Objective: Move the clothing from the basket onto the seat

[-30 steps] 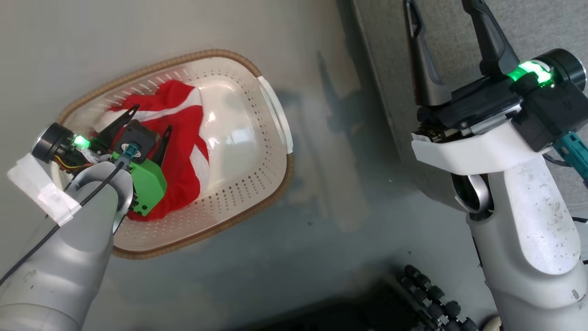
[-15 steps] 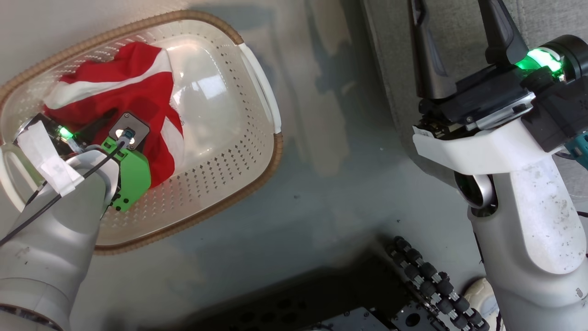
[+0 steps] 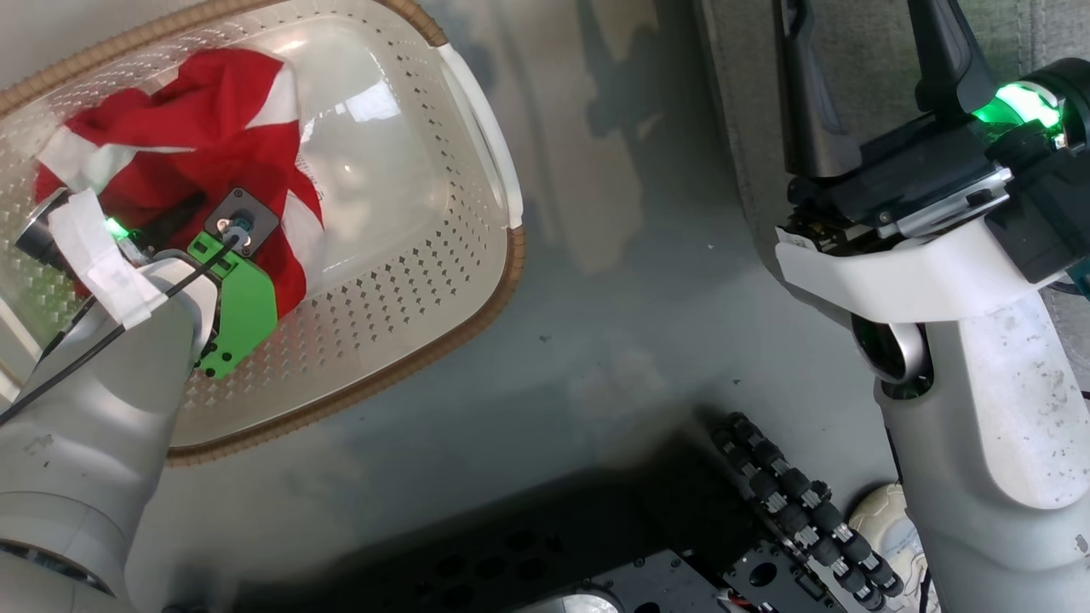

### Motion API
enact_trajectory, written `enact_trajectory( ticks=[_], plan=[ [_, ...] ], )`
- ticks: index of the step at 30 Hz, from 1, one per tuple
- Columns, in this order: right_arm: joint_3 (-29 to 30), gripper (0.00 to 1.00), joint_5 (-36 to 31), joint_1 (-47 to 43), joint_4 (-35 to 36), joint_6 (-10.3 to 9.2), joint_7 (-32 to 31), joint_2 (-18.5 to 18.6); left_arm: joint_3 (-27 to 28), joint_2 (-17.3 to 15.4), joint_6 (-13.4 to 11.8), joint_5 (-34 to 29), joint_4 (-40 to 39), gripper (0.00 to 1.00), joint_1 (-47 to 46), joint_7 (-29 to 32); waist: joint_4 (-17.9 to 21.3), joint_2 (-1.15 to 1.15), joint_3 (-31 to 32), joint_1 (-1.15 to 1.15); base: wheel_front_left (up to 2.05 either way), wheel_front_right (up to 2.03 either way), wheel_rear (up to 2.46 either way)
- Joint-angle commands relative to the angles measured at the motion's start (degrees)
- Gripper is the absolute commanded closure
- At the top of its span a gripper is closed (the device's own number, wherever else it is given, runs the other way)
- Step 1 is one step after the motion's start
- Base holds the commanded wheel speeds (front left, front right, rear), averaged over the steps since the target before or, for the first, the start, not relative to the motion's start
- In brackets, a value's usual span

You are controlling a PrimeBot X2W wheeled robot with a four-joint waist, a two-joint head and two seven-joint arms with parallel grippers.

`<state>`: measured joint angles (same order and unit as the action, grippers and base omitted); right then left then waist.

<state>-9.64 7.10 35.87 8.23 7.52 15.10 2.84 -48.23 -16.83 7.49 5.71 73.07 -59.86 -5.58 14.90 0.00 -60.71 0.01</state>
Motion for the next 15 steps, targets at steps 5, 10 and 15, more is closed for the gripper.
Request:
enact_trajectory(
  ticks=[5, 10, 15],
  plan=[
    [0.56, 0.00, -0.29, -0.19, 0.41, -0.05, 0.10, 0.10, -2.41, 0.47, -0.02, 0.04, 0.51, 1.00, -1.53, 2.31, -0.67, 0.00, -0.45, -0.01, 0.00, 0.00, 0.00],
    [0.85, 0.00, -0.41, 0.35, 0.39, -0.05, 0.10, 0.10, -3.63, 1.42, -0.02, 0.90, 0.49, 1.00, -2.55, 1.26, -1.26, 0.00, 0.35, -0.01, 0.00, 0.00, 0.00],
    [1.10, 0.00, -0.34, 0.41, -0.26, -0.05, 0.10, 0.10, -3.89, 2.91, -0.02, 2.93, 0.32, 1.00, -2.40, -2.23, -2.09, 0.00, 2.66, -0.01, 0.00, 0.00, 0.00]
  ],
)
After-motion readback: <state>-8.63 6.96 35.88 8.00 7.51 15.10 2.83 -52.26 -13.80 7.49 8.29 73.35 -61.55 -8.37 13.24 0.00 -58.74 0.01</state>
